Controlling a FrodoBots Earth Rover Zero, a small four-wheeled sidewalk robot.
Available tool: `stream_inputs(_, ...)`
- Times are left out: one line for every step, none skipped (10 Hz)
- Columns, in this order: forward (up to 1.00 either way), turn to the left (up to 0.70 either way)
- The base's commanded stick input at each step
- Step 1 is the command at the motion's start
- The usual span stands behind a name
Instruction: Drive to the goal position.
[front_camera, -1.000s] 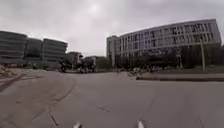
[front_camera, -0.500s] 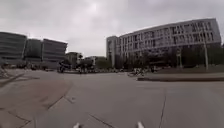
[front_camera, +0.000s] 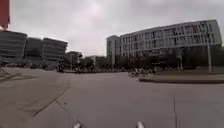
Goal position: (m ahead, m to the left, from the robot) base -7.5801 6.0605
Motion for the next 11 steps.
stream_inputs(0.7, 0.0)
stream_inputs(0.7, 0.0)
stream_inputs(0.7, 0.0)
stream_inputs(0.7, 0.0)
stream_inputs(0.7, 0.0)
stream_inputs(0.7, 0.0)
stream_inputs(0.7, 0.0)
stream_inputs(0.7, 0.0)
stream_inputs(0.7, 0.0)
stream_inputs(0.7, 0.0)
stream_inputs(0.7, 0.0)
